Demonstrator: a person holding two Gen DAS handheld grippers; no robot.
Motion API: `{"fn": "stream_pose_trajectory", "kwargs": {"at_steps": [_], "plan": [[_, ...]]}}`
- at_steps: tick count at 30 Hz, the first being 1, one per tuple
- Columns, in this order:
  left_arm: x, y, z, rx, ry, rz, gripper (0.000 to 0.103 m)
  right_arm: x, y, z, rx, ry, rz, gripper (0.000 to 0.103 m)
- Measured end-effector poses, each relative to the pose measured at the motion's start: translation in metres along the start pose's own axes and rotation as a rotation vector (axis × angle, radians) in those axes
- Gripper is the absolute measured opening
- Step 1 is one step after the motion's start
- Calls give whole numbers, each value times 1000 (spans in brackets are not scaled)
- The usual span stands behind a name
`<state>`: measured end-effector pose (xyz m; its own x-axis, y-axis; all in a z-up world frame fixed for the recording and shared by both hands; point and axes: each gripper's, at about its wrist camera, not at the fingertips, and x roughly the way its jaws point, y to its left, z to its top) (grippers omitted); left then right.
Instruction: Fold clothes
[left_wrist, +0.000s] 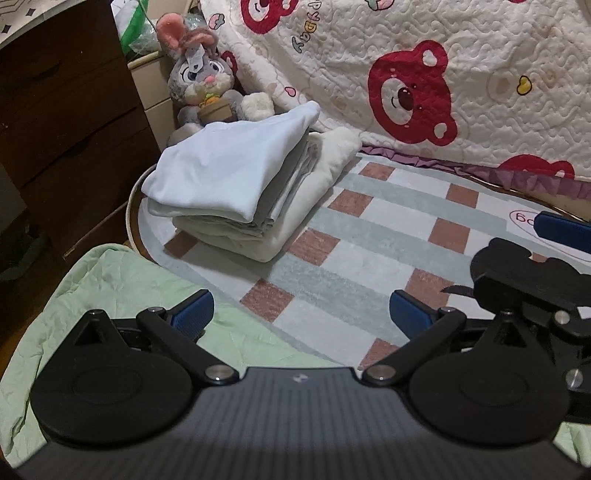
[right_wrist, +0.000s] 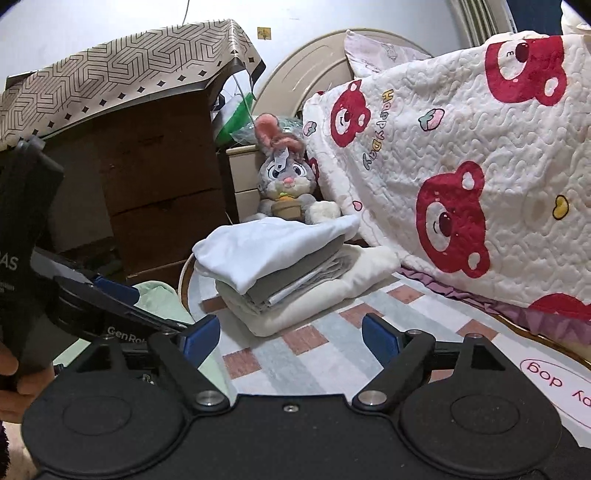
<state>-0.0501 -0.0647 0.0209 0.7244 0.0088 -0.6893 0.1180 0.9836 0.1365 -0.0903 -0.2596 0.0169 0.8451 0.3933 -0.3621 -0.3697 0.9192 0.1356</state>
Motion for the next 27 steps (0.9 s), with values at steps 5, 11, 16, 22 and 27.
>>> {"fn": "stream_pose_trajectory", "kwargs": {"at_steps": [5,11,16,22,27], "plan": [[4,0,-3,-4,16,-1,103,3,0,-3,3,18,5,87],[8,-6,-2,13,30,15,103,4,1,-8,-16,27,-16,87],[11,-12,-1,26,38,26,103,3,-4,-10,-5,32,-24,87],[7,-14,1,29,29,27,103,1,-7,-10,6,26,-24,87],[7,-15,1,33,29,29,103,0,-7,-11,5,27,-24,87]]}}
